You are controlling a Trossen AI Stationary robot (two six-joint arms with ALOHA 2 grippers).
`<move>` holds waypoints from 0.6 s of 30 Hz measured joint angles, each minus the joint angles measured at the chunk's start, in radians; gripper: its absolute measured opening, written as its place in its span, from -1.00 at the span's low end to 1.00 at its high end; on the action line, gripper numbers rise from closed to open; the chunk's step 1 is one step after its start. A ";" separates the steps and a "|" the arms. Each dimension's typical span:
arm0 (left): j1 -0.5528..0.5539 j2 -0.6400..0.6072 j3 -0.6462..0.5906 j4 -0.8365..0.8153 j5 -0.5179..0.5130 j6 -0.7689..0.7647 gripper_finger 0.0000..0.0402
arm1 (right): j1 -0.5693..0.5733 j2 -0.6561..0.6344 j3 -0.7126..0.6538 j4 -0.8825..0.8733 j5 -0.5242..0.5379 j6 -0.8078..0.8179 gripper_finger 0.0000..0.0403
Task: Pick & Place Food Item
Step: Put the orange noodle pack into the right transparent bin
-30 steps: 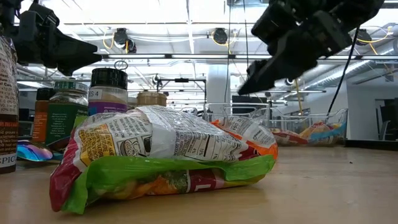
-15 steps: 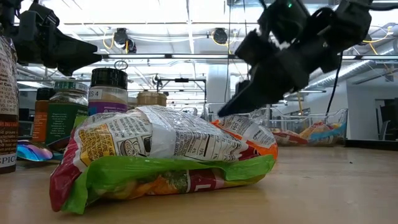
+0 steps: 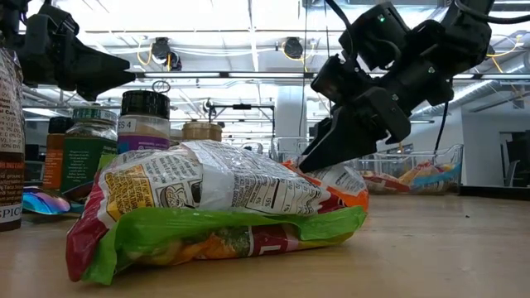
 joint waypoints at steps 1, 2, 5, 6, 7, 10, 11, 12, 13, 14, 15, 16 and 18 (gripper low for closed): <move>0.000 0.000 0.000 0.000 0.000 0.000 0.13 | 0.000 0.000 0.000 0.000 0.000 0.000 0.07; 0.000 0.000 0.000 0.000 0.000 0.000 0.13 | 0.000 0.000 0.000 0.000 0.000 0.000 0.04; 0.000 0.000 0.000 0.000 0.000 0.000 0.13 | 0.000 0.000 0.000 0.000 0.000 0.000 -0.06; 0.000 0.000 0.000 0.000 0.000 0.000 0.13 | 0.000 0.000 0.000 0.000 0.000 0.000 -0.09; 0.000 0.000 0.000 0.000 0.000 0.000 0.13 | 0.000 0.000 0.000 0.000 0.000 0.000 -0.11; 0.000 0.000 0.000 0.000 0.000 0.000 0.13 | 0.000 0.000 0.000 0.000 0.000 0.000 -0.20; 0.000 0.000 0.000 0.000 0.000 0.000 0.13 | 0.000 0.000 0.000 -0.001 0.000 0.000 -0.23; 0.000 0.000 0.000 0.000 0.000 0.000 0.13 | 0.000 0.000 0.000 -0.001 0.000 0.000 -0.25; 0.000 0.000 0.000 0.000 0.000 0.000 0.13 | 0.000 0.000 0.000 -0.001 0.000 0.000 -0.28; 0.000 0.000 0.000 0.000 0.000 0.000 0.13 | 0.000 0.000 0.000 -0.001 0.000 0.000 -0.30; 0.000 0.000 0.000 0.000 0.000 0.000 0.13 | 0.000 0.000 0.000 -0.001 0.000 0.000 -0.33; 0.000 0.000 0.000 0.000 0.000 0.000 0.13 | 0.000 0.000 0.000 -0.001 0.000 0.000 -0.35; 0.000 0.000 0.000 0.000 0.000 0.000 0.13 | 0.000 0.000 0.000 -0.001 0.000 0.000 -0.40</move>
